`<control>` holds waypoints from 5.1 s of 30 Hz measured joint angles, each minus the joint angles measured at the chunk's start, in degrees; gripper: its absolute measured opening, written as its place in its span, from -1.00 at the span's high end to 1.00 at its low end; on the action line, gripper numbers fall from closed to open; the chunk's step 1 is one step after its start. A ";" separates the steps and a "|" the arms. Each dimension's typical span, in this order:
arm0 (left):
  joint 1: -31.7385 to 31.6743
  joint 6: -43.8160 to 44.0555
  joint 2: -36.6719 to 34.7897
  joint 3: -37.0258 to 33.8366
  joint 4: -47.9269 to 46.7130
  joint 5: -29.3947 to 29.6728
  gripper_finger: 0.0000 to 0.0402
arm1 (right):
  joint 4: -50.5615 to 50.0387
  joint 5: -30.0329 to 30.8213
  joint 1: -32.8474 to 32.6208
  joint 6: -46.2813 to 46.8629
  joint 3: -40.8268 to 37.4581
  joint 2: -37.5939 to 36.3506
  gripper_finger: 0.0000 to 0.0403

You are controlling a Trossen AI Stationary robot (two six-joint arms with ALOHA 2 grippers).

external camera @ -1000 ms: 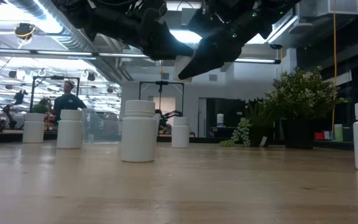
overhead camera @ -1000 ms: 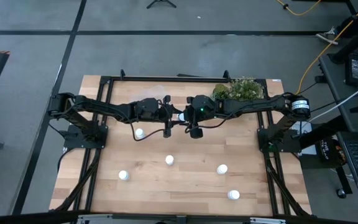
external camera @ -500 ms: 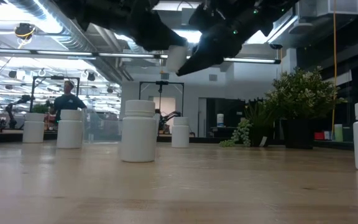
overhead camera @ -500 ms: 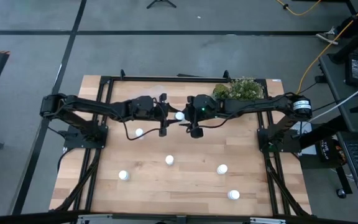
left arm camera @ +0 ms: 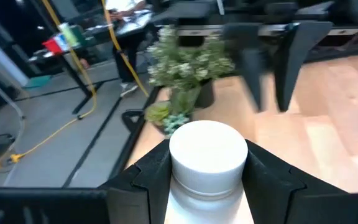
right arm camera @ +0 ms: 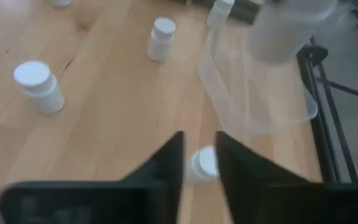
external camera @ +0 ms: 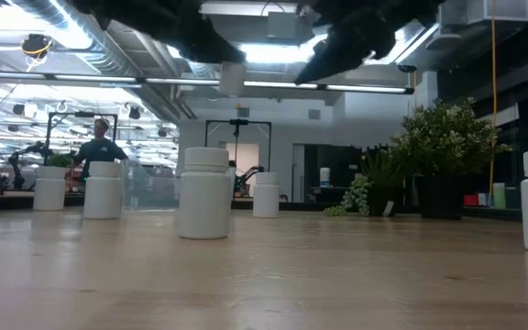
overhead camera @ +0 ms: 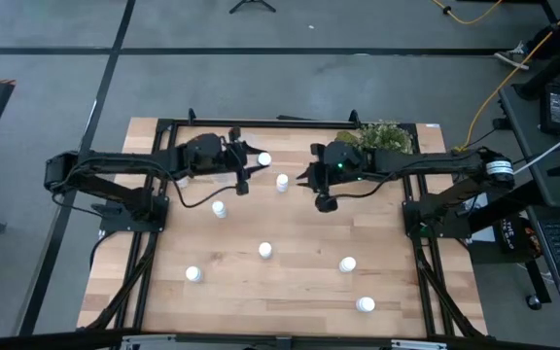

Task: Pick and place pill bottles into a basket
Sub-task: Put the white medicine bottle into the transparent bin

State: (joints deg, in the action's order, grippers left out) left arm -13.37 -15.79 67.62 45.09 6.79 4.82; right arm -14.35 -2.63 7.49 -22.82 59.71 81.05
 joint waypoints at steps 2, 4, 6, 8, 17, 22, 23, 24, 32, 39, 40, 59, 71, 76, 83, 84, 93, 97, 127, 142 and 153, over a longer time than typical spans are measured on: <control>-1.65 0.54 -0.90 -2.57 3.33 -0.08 0.22 | 0.99 0.02 0.00 0.06 -2.74 -1.54 0.90; -3.31 1.46 -1.61 -5.20 6.08 -0.15 0.22 | 4.07 0.04 0.00 0.30 -6.13 -3.11 0.94; -4.82 2.35 -2.07 -7.88 8.81 -0.13 0.22 | 7.12 0.03 0.06 1.62 -9.52 -4.62 0.92; -6.28 3.17 -2.30 -10.30 11.26 -0.11 0.22 | 9.78 0.04 0.24 3.28 -12.75 -5.98 0.92; -11.56 6.93 -2.43 -15.96 19.58 -0.25 0.22 | 27.50 -0.01 0.42 7.53 -25.54 -8.46 0.96; -13.87 9.50 -2.41 -16.74 20.24 -1.11 0.22 | 30.36 0.00 2.04 6.30 -27.55 -8.48 0.98; -14.18 9.65 -2.42 -16.95 20.81 -1.33 0.22 | 30.45 -0.01 2.44 6.68 -27.55 -8.50 0.98; -14.40 9.68 -2.43 -17.36 21.73 -1.40 0.22 | 30.37 -0.11 2.82 7.29 -27.55 -8.50 0.98; -15.94 10.81 -2.39 -23.89 33.05 -1.46 0.22 | 29.92 -4.53 4.31 7.58 -27.53 -8.48 0.99; -16.89 13.15 -1.38 -25.95 35.46 -1.26 0.22 | 30.10 -4.57 4.31 7.54 -27.53 -8.45 0.99; -16.87 13.15 -0.72 -25.95 35.90 -1.25 0.22 | 30.32 -4.57 4.31 7.54 -27.55 -8.45 0.99; -16.90 14.50 21.94 -25.29 52.24 7.76 0.23 | 32.58 -4.56 5.38 5.88 -27.53 -8.41 0.99; -17.77 16.13 31.61 -25.23 61.76 9.05 0.23 | 32.52 -4.55 5.38 6.05 -27.53 -8.41 0.99; -17.77 16.73 33.46 -25.23 62.06 9.46 0.23 | 32.52 -4.55 5.38 6.05 -27.53 -8.41 0.99; -17.79 16.96 33.92 -25.23 62.45 11.35 0.23 | 32.52 -4.55 5.38 6.05 -27.51 -8.41 0.99; -17.79 16.97 33.92 -25.23 62.44 11.29 0.23 | 32.52 -4.55 5.38 6.05 -27.52 -8.41 0.99; -17.77 16.98 33.92 -25.23 62.35 11.13 0.11 | 32.52 -4.54 5.38 6.05 -27.51 -8.41 0.99; -17.77 17.00 33.92 -25.23 62.33 11.10 0.05 | 32.52 -4.52 5.38 6.05 -27.51 -8.41 0.99; -14.67 13.41 26.33 -25.32 61.98 10.23 0.09 | 32.46 -4.52 5.38 6.27 -27.51 -8.41 0.95; -4.51 2.38 3.21 -25.29 40.73 12.62 0.12 | 31.95 -4.52 5.38 6.31 -27.49 -8.41 0.91; 4.11 6.69 -14.25 -25.29 16.61 11.78 0.14 | 32.00 -4.52 5.38 7.58 -27.49 -8.41 0.91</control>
State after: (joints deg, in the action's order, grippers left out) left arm -9.26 -9.09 53.37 19.79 23.40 16.60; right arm 17.65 -7.16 12.86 -15.24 32.23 72.64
